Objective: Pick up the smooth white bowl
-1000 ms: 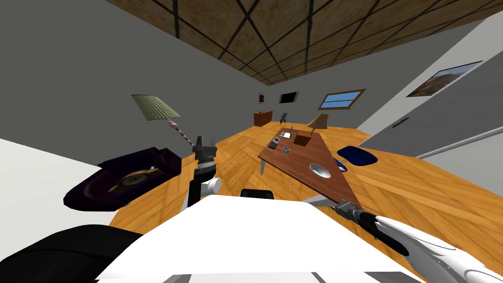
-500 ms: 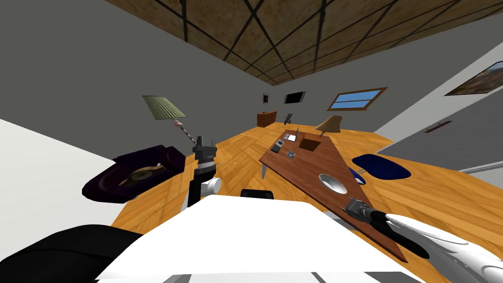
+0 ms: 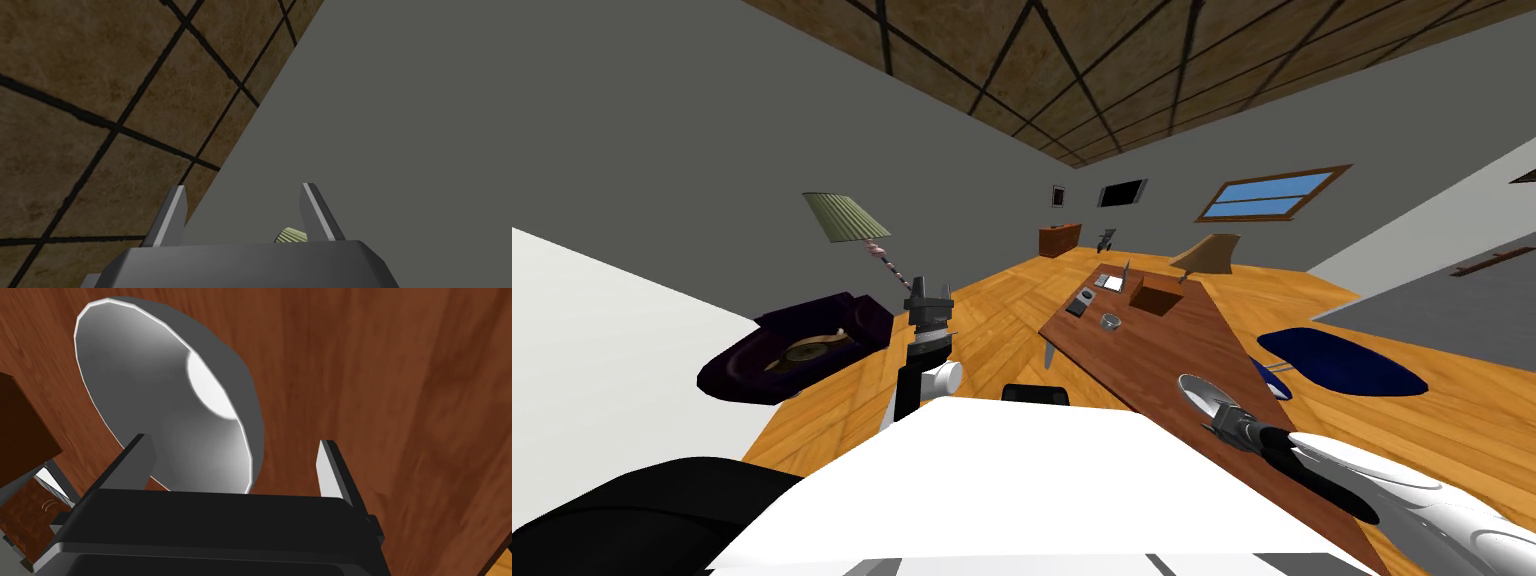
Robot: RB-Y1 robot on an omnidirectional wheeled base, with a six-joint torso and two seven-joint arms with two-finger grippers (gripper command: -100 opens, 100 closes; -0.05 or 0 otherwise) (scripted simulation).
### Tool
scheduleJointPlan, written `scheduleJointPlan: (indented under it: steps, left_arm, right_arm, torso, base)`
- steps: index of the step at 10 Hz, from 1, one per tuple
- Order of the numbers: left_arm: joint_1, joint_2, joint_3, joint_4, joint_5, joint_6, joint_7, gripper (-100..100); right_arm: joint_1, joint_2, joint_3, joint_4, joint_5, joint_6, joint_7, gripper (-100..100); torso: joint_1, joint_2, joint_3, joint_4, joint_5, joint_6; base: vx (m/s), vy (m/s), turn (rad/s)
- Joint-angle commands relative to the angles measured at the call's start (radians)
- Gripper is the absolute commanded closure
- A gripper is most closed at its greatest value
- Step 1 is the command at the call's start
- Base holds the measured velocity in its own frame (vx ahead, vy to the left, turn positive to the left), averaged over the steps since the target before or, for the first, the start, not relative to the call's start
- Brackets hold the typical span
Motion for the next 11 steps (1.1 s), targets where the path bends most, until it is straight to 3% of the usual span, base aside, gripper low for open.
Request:
scheduleJointPlan:
  steps: [1,2,3,4,8,9,10,11]
  left_arm:
    - [0.0,0.0,0.0,0.0,0.0,0.0,0.0,0]
    - [0.0,0.0,0.0,0.0,0.0,0.0,0.0,0]
    - [0.0,0.0,0.0,0.0,0.0,0.0,0.0,0]
    - [0.0,0.0,0.0,0.0,0.0,0.0,0.0,0]
    - [0.0,0.0,0.0,0.0,0.0,0.0,0.0,0]
    - [0.0,0.0,0.0,0.0,0.0,0.0,0.0,0]
    - [0.0,0.0,0.0,0.0,0.0,0.0,0.0,0]
    - [0.0,0.0,0.0,0.0,0.0,0.0,0.0,0]
  right_arm:
    - [-0.004,0.033,-0.002,0.015,0.007,0.016,0.006,-100]
    - [-0.006,0.052,-0.003,0.024,0.011,0.025,0.01,-100]
    - [-0.006,0.041,-0.002,0.02,0.008,0.016,0.007,-100]
    - [-0.006,0.042,-0.002,0.02,0.009,0.019,0.008,100]
    - [-0.006,0.042,-0.002,0.021,0.008,0.02,0.008,100]
    - [-0.006,0.042,-0.002,0.021,0.008,0.02,0.008,0]
    - [-0.002,0.013,-0.001,0.006,0.003,0.006,0.002,100]
    - [-0.001,0.027,-0.005,0.01,0.006,0.015,0.007,100]
  torso:
    - [0.0,0.0,0.0,0.0,0.0,0.0]
    - [-0.002,0.001,0.001,0.0,0.0,0.0]
    - [-0.004,0.001,0.001,0.0,-0.001,0.0]
    - [-0.002,0.002,0.001,0.0,0.0,0.0]
    - [0.001,0.002,0.001,0.0,0.0,0.0]
    - [0.001,0.002,0.001,0.0,0.0,0.0]
    - [0.001,0.002,0.001,0.0,0.0,0.0]
    - [0.004,0.003,0.002,0.0,0.001,0.001]
  base:
    - [0.004,-0.046,0.063]
    - [0.015,-0.084,0.084]
    - [0.009,-0.041,0.021]
    - [0.002,-0.007,-0.002]
    - [0.0,0.0,0.0]
    - [0.0,0.0,0.0]
    - [-0.011,0.045,-0.083]
    - [-0.008,0.029,-0.034]
